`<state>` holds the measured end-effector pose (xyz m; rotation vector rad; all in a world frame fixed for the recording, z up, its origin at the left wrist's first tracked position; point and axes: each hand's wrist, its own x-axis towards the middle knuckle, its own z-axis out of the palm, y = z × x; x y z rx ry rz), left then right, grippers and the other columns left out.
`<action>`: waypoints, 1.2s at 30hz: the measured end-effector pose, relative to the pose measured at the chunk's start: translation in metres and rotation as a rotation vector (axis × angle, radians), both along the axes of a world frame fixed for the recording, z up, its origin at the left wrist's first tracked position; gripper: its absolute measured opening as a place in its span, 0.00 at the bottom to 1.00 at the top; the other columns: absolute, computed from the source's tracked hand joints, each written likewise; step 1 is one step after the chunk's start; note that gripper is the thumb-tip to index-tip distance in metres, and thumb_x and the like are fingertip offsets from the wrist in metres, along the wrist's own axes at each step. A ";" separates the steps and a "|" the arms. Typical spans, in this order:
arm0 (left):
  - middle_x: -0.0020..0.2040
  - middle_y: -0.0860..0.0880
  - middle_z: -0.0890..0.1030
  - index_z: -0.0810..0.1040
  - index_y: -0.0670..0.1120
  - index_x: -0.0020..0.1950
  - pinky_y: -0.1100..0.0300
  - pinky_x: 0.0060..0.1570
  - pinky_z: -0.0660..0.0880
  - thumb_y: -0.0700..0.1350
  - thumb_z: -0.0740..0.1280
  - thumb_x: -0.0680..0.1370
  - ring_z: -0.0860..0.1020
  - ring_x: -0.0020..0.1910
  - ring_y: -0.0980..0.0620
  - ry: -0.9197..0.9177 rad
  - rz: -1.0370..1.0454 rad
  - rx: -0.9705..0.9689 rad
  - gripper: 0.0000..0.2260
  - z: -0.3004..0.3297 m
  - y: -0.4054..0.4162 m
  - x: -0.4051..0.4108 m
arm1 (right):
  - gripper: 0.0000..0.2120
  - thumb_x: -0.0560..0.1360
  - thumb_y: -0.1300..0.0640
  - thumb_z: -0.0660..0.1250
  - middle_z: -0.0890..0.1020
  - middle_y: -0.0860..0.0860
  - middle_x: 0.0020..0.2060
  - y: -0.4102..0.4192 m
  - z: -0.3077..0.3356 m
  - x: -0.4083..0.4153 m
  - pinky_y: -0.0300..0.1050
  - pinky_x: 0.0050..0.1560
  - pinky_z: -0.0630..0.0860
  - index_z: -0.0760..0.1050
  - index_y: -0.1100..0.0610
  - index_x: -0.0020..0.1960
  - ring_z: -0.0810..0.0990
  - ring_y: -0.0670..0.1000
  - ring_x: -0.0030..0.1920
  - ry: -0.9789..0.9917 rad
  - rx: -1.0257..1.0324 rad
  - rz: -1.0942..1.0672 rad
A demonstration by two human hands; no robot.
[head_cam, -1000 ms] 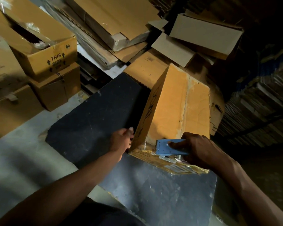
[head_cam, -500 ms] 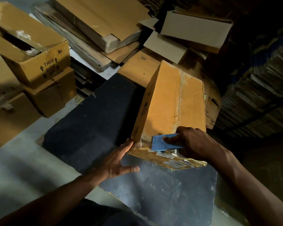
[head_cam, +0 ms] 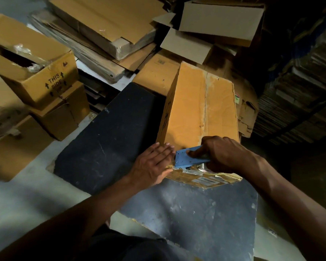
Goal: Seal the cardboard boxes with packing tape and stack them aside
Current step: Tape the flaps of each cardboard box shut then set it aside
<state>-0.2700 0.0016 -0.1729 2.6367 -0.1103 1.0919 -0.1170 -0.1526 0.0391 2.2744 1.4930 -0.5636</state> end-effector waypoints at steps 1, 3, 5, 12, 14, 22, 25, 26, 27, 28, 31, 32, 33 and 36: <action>0.70 0.43 0.79 0.81 0.39 0.68 0.44 0.69 0.75 0.45 0.77 0.77 0.76 0.72 0.45 -0.040 -0.012 0.020 0.21 -0.003 0.003 0.004 | 0.30 0.79 0.55 0.69 0.69 0.42 0.49 0.001 0.001 -0.001 0.48 0.46 0.78 0.67 0.33 0.75 0.77 0.49 0.47 -0.001 -0.003 -0.007; 0.68 0.43 0.81 0.82 0.40 0.66 0.44 0.65 0.77 0.41 0.75 0.78 0.78 0.70 0.46 -0.073 -0.042 0.051 0.17 -0.008 0.009 0.007 | 0.31 0.79 0.56 0.68 0.70 0.44 0.50 0.002 0.004 -0.003 0.48 0.45 0.75 0.66 0.32 0.76 0.79 0.52 0.50 -0.013 -0.031 -0.006; 0.68 0.43 0.81 0.83 0.40 0.66 0.44 0.64 0.77 0.42 0.74 0.78 0.78 0.70 0.46 -0.076 -0.061 0.083 0.17 -0.006 0.015 0.005 | 0.32 0.79 0.57 0.68 0.70 0.45 0.52 0.002 0.008 -0.005 0.47 0.45 0.72 0.65 0.33 0.77 0.79 0.52 0.54 -0.030 -0.068 0.000; 0.72 0.45 0.78 0.80 0.41 0.70 0.45 0.65 0.77 0.41 0.63 0.81 0.75 0.73 0.47 -0.013 -0.085 0.121 0.18 -0.006 0.019 0.002 | 0.32 0.78 0.58 0.70 0.76 0.47 0.64 -0.008 0.013 -0.002 0.57 0.62 0.68 0.66 0.37 0.77 0.75 0.53 0.65 -0.040 -0.138 -0.044; 0.73 0.45 0.77 0.80 0.42 0.71 0.45 0.66 0.77 0.41 0.63 0.81 0.74 0.73 0.47 -0.013 -0.086 0.116 0.18 -0.006 0.018 0.001 | 0.31 0.78 0.59 0.70 0.76 0.47 0.65 -0.022 0.019 0.007 0.58 0.66 0.69 0.68 0.37 0.76 0.74 0.52 0.66 -0.043 -0.174 -0.076; 0.73 0.44 0.76 0.79 0.41 0.71 0.45 0.69 0.75 0.40 0.63 0.81 0.74 0.74 0.46 -0.014 -0.108 0.077 0.19 -0.006 0.018 0.000 | 0.29 0.79 0.49 0.71 0.74 0.45 0.66 -0.087 0.030 0.028 0.51 0.64 0.73 0.65 0.35 0.77 0.73 0.48 0.65 -0.084 -0.295 -0.119; 0.73 0.44 0.76 0.77 0.41 0.72 0.45 0.69 0.75 0.40 0.63 0.81 0.73 0.74 0.46 0.012 -0.116 0.060 0.19 -0.001 0.017 -0.001 | 0.29 0.79 0.47 0.70 0.73 0.44 0.66 -0.096 0.027 0.030 0.54 0.66 0.71 0.65 0.35 0.76 0.73 0.48 0.66 -0.087 -0.271 -0.111; 0.73 0.44 0.76 0.77 0.41 0.73 0.45 0.69 0.75 0.41 0.63 0.82 0.73 0.74 0.46 0.023 -0.119 0.050 0.19 0.001 0.018 -0.002 | 0.29 0.79 0.48 0.70 0.73 0.44 0.66 -0.097 0.026 0.031 0.54 0.66 0.71 0.65 0.35 0.77 0.73 0.48 0.66 -0.084 -0.268 -0.106; 0.73 0.45 0.76 0.77 0.41 0.73 0.45 0.69 0.75 0.41 0.63 0.82 0.73 0.74 0.47 0.035 -0.122 0.043 0.19 0.002 0.018 -0.002 | 0.29 0.79 0.48 0.70 0.73 0.44 0.65 -0.099 0.025 0.032 0.54 0.65 0.71 0.65 0.35 0.77 0.73 0.48 0.66 -0.084 -0.265 -0.096; 0.73 0.45 0.76 0.77 0.41 0.73 0.45 0.69 0.75 0.41 0.63 0.82 0.73 0.74 0.47 0.048 -0.125 0.042 0.19 0.003 0.019 -0.003 | 0.30 0.79 0.49 0.70 0.73 0.44 0.65 -0.099 0.025 0.032 0.53 0.64 0.72 0.65 0.34 0.77 0.73 0.49 0.66 -0.085 -0.262 -0.086; 0.72 0.45 0.77 0.79 0.41 0.71 0.42 0.69 0.74 0.43 0.64 0.81 0.74 0.74 0.47 0.089 -0.116 0.058 0.19 0.010 0.017 -0.006 | 0.31 0.79 0.52 0.70 0.74 0.45 0.65 -0.100 0.024 0.034 0.56 0.64 0.72 0.64 0.35 0.77 0.74 0.51 0.66 -0.085 -0.241 -0.073; 0.72 0.45 0.78 0.79 0.41 0.70 0.40 0.69 0.73 0.44 0.66 0.79 0.75 0.73 0.47 0.107 -0.099 0.062 0.20 0.015 0.014 -0.008 | 0.31 0.79 0.53 0.70 0.75 0.46 0.65 -0.101 0.022 0.035 0.57 0.64 0.72 0.65 0.35 0.77 0.74 0.51 0.66 -0.087 -0.227 -0.065; 0.71 0.45 0.79 0.80 0.41 0.70 0.39 0.70 0.71 0.46 0.69 0.77 0.76 0.72 0.46 0.130 -0.074 0.071 0.21 0.021 0.011 -0.009 | 0.30 0.79 0.53 0.70 0.75 0.45 0.65 -0.102 0.021 0.035 0.57 0.64 0.73 0.65 0.35 0.77 0.74 0.51 0.65 -0.092 -0.210 -0.055; 0.69 0.42 0.80 0.81 0.40 0.68 0.37 0.72 0.68 0.53 0.74 0.75 0.77 0.71 0.43 0.185 -0.006 0.136 0.26 0.040 -0.014 -0.007 | 0.29 0.78 0.54 0.70 0.77 0.45 0.64 -0.109 0.018 0.039 0.57 0.62 0.77 0.68 0.37 0.76 0.76 0.50 0.64 -0.086 -0.152 -0.050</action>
